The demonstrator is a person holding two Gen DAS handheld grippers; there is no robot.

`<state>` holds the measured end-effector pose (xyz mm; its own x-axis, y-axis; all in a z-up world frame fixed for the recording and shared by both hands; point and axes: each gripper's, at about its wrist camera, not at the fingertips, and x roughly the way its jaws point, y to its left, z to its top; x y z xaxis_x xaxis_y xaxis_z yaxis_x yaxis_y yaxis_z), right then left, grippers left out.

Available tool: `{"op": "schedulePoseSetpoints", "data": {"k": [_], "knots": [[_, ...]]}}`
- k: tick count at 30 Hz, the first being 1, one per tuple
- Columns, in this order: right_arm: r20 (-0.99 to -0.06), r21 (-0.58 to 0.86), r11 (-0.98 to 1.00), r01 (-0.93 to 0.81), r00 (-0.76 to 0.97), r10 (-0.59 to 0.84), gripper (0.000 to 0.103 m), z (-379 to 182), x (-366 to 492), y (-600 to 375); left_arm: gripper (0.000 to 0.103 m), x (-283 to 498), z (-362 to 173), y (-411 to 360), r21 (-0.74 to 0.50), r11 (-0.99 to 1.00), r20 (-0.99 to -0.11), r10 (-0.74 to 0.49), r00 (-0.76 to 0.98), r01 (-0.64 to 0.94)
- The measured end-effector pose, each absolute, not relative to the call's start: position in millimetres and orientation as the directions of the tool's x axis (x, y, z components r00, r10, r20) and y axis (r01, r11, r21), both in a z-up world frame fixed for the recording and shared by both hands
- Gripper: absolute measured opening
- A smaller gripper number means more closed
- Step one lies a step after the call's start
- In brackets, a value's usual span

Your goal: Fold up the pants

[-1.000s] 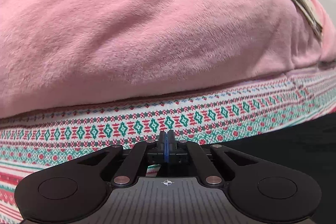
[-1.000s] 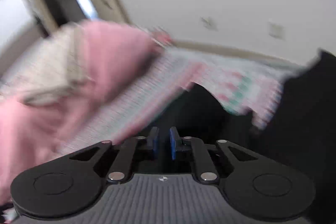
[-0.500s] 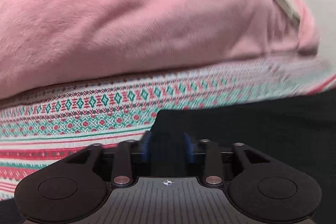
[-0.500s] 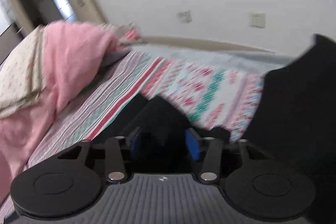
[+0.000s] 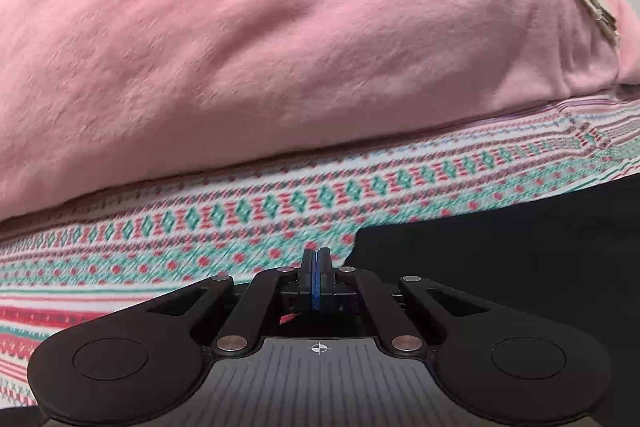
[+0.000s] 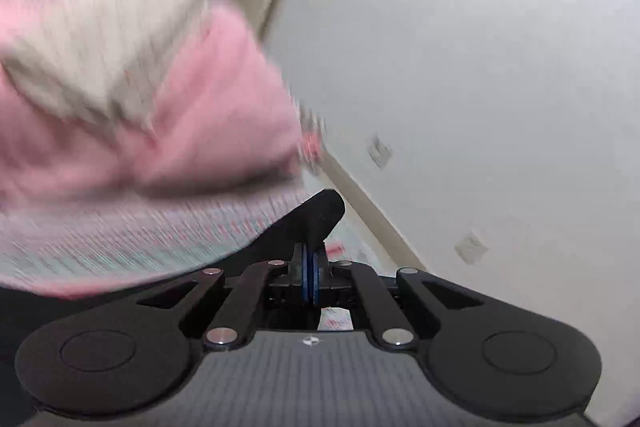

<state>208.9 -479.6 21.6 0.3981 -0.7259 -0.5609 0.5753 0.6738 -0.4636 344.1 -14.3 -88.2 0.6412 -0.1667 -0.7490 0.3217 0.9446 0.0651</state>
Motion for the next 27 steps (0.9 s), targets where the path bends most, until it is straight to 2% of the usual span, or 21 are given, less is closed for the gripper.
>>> {"op": "schedulePoseSetpoints", "data": {"k": [2,5,7,8,9,11,15,17,19,23,27], "knots": [[-0.629,-0.440,0.669,0.599,0.327,-0.705,0.003,-16.6,228.1,-502.7,0.000,339.0,-84.3,-6.3,0.060,0.945,-0.747,-0.171,0.643,0.322],[-0.704,-0.239,0.757,0.608,0.428,-0.566,0.007,-34.3,224.9,-513.3,0.000,326.8,-73.6,5.4,0.079,0.942,-0.731,-0.168,0.661,0.327],[-0.651,-0.244,0.749,0.616,0.468,-0.597,0.014,-17.2,221.4,-504.5,0.000,316.6,-63.6,15.0,0.034,0.943,-0.725,-0.205,0.658,0.331],[-0.618,-0.234,0.749,0.620,0.500,-0.607,0.024,-3.8,215.6,-501.1,0.000,310.9,-59.5,19.2,0.019,0.943,-0.721,-0.218,0.657,0.333],[-0.606,-0.197,0.752,0.629,0.525,-0.598,0.032,9.7,207.9,-500.7,0.000,303.6,-55.3,23.3,0.015,0.943,-0.720,-0.221,0.658,0.333],[-0.607,-0.055,0.775,0.630,0.595,-0.527,0.039,30.6,183.5,-504.4,0.000,289.2,-49.0,30.5,0.016,0.943,-0.719,-0.220,0.659,0.332],[-0.665,0.137,0.774,0.619,0.636,-0.391,0.039,29.0,132.9,-512.6,0.000,256.2,-34.9,52.9,0.022,0.956,-0.722,-0.188,0.666,0.294],[-0.715,0.214,0.715,0.666,0.605,-0.350,0.039,14.4,106.4,-514.6,0.000,240.0,-30.5,64.3,0.005,0.962,-0.728,-0.184,0.661,0.272],[-0.755,0.347,0.645,0.681,0.611,-0.238,0.039,-4.9,76.4,-506.2,0.002,221.9,-29.2,76.0,-0.039,0.971,-0.739,-0.187,0.647,0.236],[-0.709,0.665,0.420,0.617,0.699,0.095,0.039,-58.5,41.1,-469.1,0.004,200.3,-37.5,87.2,-0.094,0.977,-0.749,-0.197,0.633,0.194],[-0.658,0.744,0.357,0.564,0.710,0.249,0.041,-80.6,30.1,-416.2,0.005,193.8,-52.8,100.0,-0.117,0.981,-0.765,-0.187,0.616,0.152]]}}
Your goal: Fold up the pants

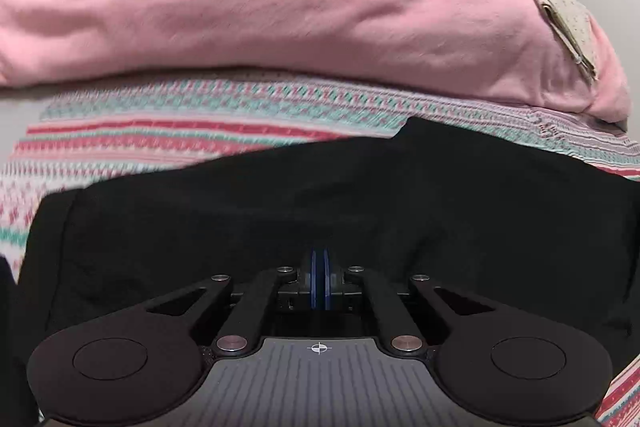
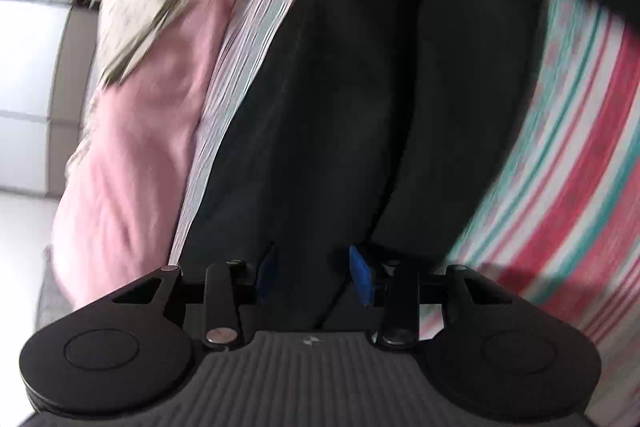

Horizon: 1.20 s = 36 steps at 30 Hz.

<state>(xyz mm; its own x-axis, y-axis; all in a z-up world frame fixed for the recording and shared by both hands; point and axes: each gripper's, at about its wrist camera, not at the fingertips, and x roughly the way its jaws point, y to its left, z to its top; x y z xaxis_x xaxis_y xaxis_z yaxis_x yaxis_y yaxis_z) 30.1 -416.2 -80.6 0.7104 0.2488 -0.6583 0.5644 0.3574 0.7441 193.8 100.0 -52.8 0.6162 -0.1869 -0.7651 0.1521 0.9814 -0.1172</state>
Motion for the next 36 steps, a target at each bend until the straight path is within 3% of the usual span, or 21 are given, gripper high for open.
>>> {"op": "schedulePoseSetpoints", "data": {"k": [7,10,11,12,15,19,21,22,23,25,26,28,31,36], "knots": [[-0.687,0.692,0.453,0.561,0.706,0.174,0.041,-85.0,46.5,-371.5,0.005,193.5,-71.4,110.1,-0.131,0.985,-0.796,-0.170,0.581,0.108],[-0.692,0.631,0.468,0.618,0.721,-0.020,0.023,-80.3,52.8,-376.5,0.005,192.3,-72.3,113.5,-0.150,0.985,-0.804,-0.172,0.569,0.085],[-0.689,0.621,0.453,0.640,0.721,-0.073,0.007,-79.6,53.0,-382.3,0.005,192.4,-72.4,114.4,-0.155,0.984,-0.806,-0.174,0.566,0.082],[-0.678,0.623,0.434,0.651,0.726,-0.116,0.002,-77.6,51.0,-387.8,0.005,192.4,-72.6,114.9,-0.155,0.985,-0.807,-0.174,0.564,0.081],[-0.642,0.584,0.428,0.689,0.715,-0.275,0.000,-58.3,36.2,-387.4,0.005,192.8,-75.3,115.1,-0.145,0.986,-0.813,-0.164,0.559,0.078],[-0.525,0.180,0.658,0.731,0.637,-0.564,0.000,-16.6,41.7,-332.2,0.005,193.3,-79.3,111.6,-0.121,0.989,-0.820,-0.145,0.553,0.079],[-0.477,-0.057,0.696,0.716,0.592,-0.649,0.006,-14.0,49.6,-308.5,0.005,193.2,-79.6,109.1,-0.109,0.991,-0.822,-0.136,0.553,0.082],[-0.484,-0.077,0.683,0.726,0.572,-0.662,0.006,-18.2,53.9,-309.5,0.005,193.0,-79.8,108.5,-0.104,0.991,-0.822,-0.133,0.554,0.084],[-0.522,-0.027,0.670,0.742,0.561,-0.643,0.006,-21.7,54.1,-320.4,0.005,192.7,-80.1,108.3,-0.102,0.991,-0.821,-0.133,0.554,0.087],[-0.614,0.210,0.602,0.771,0.583,-0.532,0.006,-32.0,46.3,-360.8,0.005,192.8,-80.6,109.9,-0.107,0.990,-0.821,-0.139,0.553,0.090],[-0.637,0.342,0.517,0.784,0.598,-0.486,0.006,-38.0,38.5,-384.7,0.005,192.7,-80.9,110.8,-0.109,0.990,-0.822,-0.142,0.552,0.093],[-0.641,0.456,0.394,0.798,0.602,-0.477,0.007,-44.9,34.7,-414.2,0.005,192.7,-80.8,111.6,-0.112,0.989,-0.822,-0.146,0.550,0.095],[-0.597,0.460,0.347,0.817,0.575,-0.560,0.007,-28.5,26.3,-437.8,0.005,193.0,-80.4,111.1,-0.111,0.989,-0.824,-0.146,0.547,0.096],[-0.396,0.380,0.425,0.821,0.560,-0.728,0.010,14.1,4.2,-433.6,0.005,193.7,-80.8,110.1,-0.110,0.989,-0.826,-0.144,0.545,0.096]]}}
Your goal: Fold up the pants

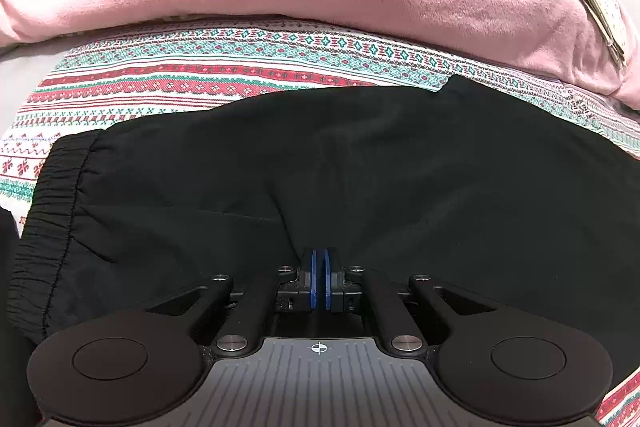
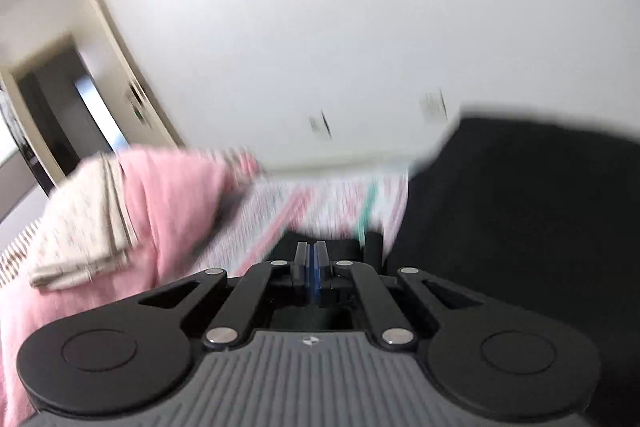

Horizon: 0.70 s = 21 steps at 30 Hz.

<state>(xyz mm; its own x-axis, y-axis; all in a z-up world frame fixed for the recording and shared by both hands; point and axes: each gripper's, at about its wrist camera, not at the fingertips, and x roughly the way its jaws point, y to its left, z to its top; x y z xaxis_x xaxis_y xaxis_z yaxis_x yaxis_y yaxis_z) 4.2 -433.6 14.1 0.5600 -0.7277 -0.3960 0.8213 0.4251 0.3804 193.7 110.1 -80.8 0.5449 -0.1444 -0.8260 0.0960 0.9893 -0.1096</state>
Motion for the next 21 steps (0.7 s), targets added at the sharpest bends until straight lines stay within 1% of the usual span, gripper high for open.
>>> {"op": "schedulePoseSetpoints", "data": {"k": [1,2,3,4,6,7,9,11,13,14,17,20,21], "knots": [[-0.373,0.367,0.442,0.818,0.565,-0.736,0.011,18.3,3.4,-434.4,0.005,193.6,-80.8,110.0,-0.110,0.989,-0.826,-0.144,0.545,0.095],[-0.373,0.350,0.466,0.813,0.577,-0.726,0.013,17.7,7.9,-437.3,0.005,193.7,-80.9,109.9,-0.109,0.989,-0.826,-0.143,0.545,0.095],[-0.404,0.348,0.484,0.803,0.594,-0.696,0.014,15.8,4.7,-444.1,0.005,194.0,-81.3,110.0,-0.109,0.990,-0.826,-0.143,0.545,0.095],[-0.460,0.366,0.480,0.798,0.603,-0.652,0.014,6.4,8.5,-452.5,0.005,194.2,-81.2,109.9,-0.108,0.990,-0.826,-0.142,0.545,0.095],[-0.562,0.456,0.401,0.794,0.607,-0.562,0.015,-13.2,6.2,-473.1,0.005,193.7,-81.4,110.5,-0.113,0.989,-0.826,-0.145,0.545,0.092],[-0.592,0.522,0.339,0.783,0.618,-0.517,0.015,-23.6,1.2,-484.2,0.005,193.4,-81.8,111.1,-0.117,0.989,-0.826,-0.148,0.544,0.091],[-0.608,0.587,0.283,0.758,0.644,-0.464,0.015,-32.9,-5.4,-500.1,0.005,193.2,-81.9,112.8,-0.125,0.988,-0.826,-0.154,0.542,0.089],[-0.629,0.559,0.310,0.769,0.637,-0.446,0.016,-33.5,-3.3,-505.9,0.005,192.9,-81.9,113.3,-0.127,0.988,-0.826,-0.156,0.541,0.092],[-0.678,0.504,0.325,0.800,0.600,-0.425,0.016,-36.4,1.1,-502.7,0.005,192.7,-81.6,113.1,-0.125,0.988,-0.827,-0.155,0.540,0.091],[-0.688,0.507,0.299,0.809,0.588,-0.425,0.016,-38.2,-3.3,-500.8,0.005,192.8,-81.4,113.2,-0.126,0.988,-0.828,-0.155,0.539,0.091],[-0.657,0.611,0.219,0.761,0.642,-0.395,0.018,-40.5,-22.7,-502.2,0.005,192.8,-81.3,113.7,-0.129,0.988,-0.828,-0.157,0.538,0.090],[-0.657,0.621,0.175,0.764,0.629,-0.416,0.020,-38.3,-37.8,-499.7,0.005,192.9,-81.3,114.7,-0.133,0.987,-0.828,-0.161,0.537,0.090],[-0.655,0.626,0.174,0.760,0.634,-0.411,0.022,-38.2,-38.9,-499.5,0.005,193.1,-81.3,115.1,-0.136,0.987,-0.828,-0.163,0.536,0.090]]}}
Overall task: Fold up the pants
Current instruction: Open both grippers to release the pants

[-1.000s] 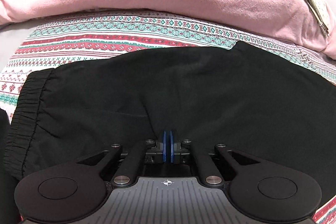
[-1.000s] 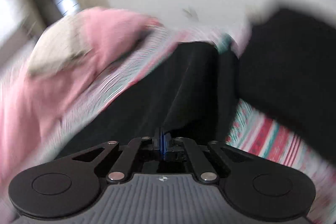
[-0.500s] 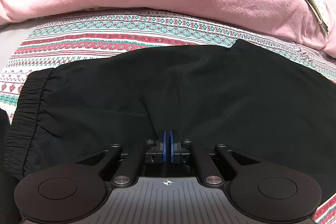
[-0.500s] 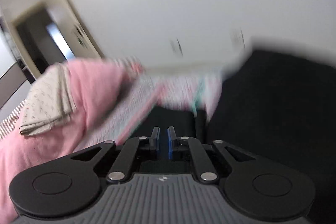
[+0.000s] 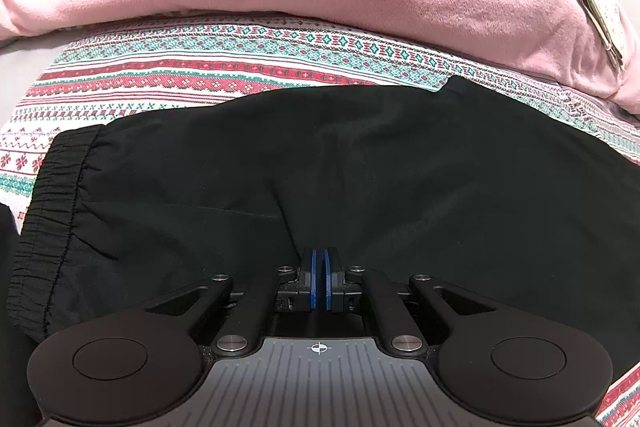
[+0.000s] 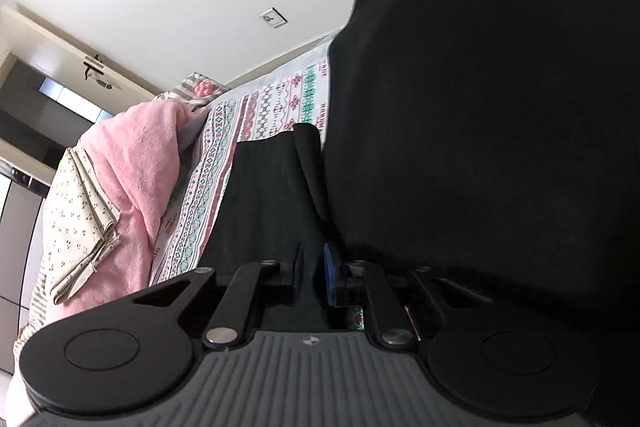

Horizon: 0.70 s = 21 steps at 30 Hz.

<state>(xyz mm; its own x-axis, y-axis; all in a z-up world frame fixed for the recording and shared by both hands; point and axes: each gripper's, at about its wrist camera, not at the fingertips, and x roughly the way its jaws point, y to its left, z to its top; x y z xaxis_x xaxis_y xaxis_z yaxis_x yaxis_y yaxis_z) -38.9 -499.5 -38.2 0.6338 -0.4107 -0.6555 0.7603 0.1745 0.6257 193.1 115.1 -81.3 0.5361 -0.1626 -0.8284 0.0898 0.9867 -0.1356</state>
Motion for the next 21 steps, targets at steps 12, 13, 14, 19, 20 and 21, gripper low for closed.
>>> {"op": "schedulePoseSetpoints", "data": {"k": [12,13,14,19,20,21], "knots": [[-0.541,0.530,0.422,0.735,0.677,-0.500,0.028,-16.0,16.3,-504.0,0.005,192.3,-80.7,119.9,-0.153,0.985,-0.830,-0.171,0.530,0.077],[-0.529,0.522,0.442,0.730,0.683,-0.503,0.028,-14.3,17.6,-503.9,0.005,192.7,-80.8,120.4,-0.155,0.985,-0.831,-0.172,0.530,0.077],[-0.529,0.514,0.445,0.733,0.679,-0.508,0.028,-14.3,17.7,-504.7,0.005,192.4,-80.7,121.0,-0.157,0.985,-0.831,-0.173,0.529,0.077],[-0.501,0.446,0.402,0.799,0.596,-0.628,0.028,-6.2,8.5,-502.0,0.006,193.8,-80.8,121.2,-0.158,0.984,-0.831,-0.176,0.528,0.079],[-0.472,0.384,0.415,0.825,0.562,-0.679,0.030,0.5,8.8,-496.7,0.006,193.7,-80.8,121.2,-0.157,0.984,-0.831,-0.176,0.528,0.080],[-0.456,0.341,0.413,0.844,0.533,-0.713,0.035,4.1,6.2,-493.4,0.005,193.5,-80.7,121.3,-0.156,0.984,-0.831,-0.175,0.529,0.081]]}}
